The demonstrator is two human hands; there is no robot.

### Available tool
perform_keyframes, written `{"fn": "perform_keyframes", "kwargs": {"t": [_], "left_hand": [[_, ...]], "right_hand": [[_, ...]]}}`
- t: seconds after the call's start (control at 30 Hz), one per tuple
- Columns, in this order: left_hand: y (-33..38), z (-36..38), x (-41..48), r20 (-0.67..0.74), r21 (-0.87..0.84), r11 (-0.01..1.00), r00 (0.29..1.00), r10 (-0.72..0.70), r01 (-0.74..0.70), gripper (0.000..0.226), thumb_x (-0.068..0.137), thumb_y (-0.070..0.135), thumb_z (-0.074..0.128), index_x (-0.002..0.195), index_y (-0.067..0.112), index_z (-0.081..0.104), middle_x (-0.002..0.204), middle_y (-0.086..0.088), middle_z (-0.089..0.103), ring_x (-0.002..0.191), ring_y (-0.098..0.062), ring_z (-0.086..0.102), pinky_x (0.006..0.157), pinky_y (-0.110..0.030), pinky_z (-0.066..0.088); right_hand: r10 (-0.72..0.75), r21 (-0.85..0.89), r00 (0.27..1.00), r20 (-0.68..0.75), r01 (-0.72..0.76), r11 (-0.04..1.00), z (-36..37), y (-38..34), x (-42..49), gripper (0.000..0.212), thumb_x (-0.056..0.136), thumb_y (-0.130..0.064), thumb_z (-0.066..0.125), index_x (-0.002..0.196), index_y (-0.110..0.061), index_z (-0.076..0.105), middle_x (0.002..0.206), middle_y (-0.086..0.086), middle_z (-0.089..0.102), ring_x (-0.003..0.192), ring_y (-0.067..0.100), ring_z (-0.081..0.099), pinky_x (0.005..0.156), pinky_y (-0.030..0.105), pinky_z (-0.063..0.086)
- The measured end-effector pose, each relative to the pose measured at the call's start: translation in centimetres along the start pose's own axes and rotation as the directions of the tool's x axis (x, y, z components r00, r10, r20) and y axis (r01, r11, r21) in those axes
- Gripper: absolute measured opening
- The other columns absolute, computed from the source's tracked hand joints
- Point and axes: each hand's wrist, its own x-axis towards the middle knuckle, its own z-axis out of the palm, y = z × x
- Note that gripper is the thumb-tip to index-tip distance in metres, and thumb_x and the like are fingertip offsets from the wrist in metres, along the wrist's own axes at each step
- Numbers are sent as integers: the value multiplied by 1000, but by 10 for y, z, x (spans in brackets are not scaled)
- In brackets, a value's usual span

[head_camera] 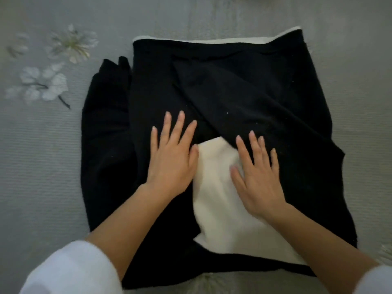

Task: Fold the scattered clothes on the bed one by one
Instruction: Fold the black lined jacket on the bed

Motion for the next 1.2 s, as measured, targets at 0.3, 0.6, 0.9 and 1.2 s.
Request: {"fn": "perform_keyframes", "kwargs": {"t": [0.3, 0.6, 0.9, 1.2], "left_hand": [[-152, -25, -77, 154, -632, 293, 487, -860, 718, 54, 93, 43, 46, 141, 20, 41, 143, -12, 44, 129, -31, 43, 109, -49, 33], [-126, -36, -76, 347, -910, -104, 603, -718, 401, 17, 87, 25, 65, 102, 17, 68, 97, -2, 73, 90, -14, 69, 79, -28, 55], [-176, -55, -147, 399, -908, -415, 445, -802, 66, 20, 87, 23, 61, 107, 25, 66, 109, -2, 72, 104, -18, 67, 83, -33, 55], [-194, -61, -153, 553, -767, -636, 593, -585, 89, 53, 84, 57, 52, 119, 20, 65, 112, -7, 71, 103, -23, 68, 87, -37, 51]], "right_hand": [[-244, -167, 955, 168, 272, 948, 58, -112, 9, 68, 83, -64, -1, 145, -44, -19, 161, 1, -14, 146, 32, -17, 109, 67, 0], [-206, -277, 916, 343, 308, 910, 46, -112, 14, 83, 71, -85, 11, 140, -52, -23, 157, 0, -27, 141, 34, -29, 108, 70, -3], [-141, -242, 908, 396, 251, 937, 38, -123, 14, 88, 70, -89, 19, 143, -54, -16, 158, -2, -23, 142, 34, -28, 110, 68, -2], [-444, -138, 795, 414, 537, 832, 61, -135, -40, 90, 74, -83, 33, 141, -53, -21, 155, 1, -31, 139, 32, -35, 111, 64, -11]]}}
